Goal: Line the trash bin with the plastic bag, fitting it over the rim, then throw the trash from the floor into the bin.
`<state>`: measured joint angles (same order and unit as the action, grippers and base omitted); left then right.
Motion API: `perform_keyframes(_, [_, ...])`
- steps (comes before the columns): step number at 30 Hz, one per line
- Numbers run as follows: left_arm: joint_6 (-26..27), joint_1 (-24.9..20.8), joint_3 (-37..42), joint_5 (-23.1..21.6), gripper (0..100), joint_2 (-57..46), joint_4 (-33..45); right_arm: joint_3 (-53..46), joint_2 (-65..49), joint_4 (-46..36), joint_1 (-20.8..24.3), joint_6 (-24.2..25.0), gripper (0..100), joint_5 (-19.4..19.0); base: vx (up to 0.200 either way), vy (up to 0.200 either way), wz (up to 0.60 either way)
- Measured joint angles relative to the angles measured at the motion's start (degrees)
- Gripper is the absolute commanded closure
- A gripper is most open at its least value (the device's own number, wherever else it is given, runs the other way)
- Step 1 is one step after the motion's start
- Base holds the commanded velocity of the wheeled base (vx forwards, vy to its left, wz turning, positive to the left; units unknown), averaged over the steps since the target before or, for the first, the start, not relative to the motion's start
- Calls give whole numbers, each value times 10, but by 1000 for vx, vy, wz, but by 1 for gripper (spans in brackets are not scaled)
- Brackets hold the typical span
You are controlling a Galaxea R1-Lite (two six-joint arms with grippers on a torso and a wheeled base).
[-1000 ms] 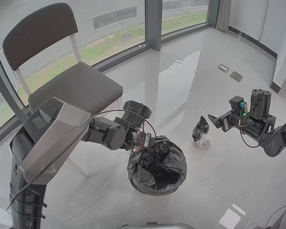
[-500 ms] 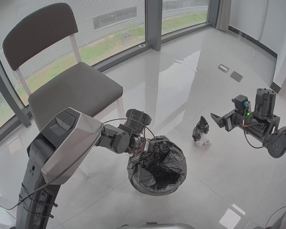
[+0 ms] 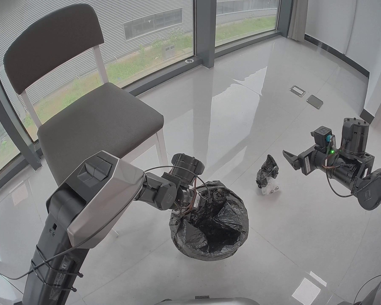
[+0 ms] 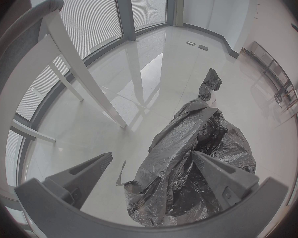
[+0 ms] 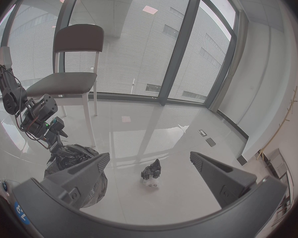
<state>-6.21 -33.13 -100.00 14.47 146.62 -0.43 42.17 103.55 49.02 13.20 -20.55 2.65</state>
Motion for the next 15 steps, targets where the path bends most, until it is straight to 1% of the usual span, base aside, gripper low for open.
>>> perform_keyframes(7, [-17,1,-20,1,100,12,0,0,0,0,-2,0,0,0,0,0,0])
perform_keyframes(15, [-35,5,-24,5,100,16,0,-2,-1,0,-4,-1,0,0,0,0,0])
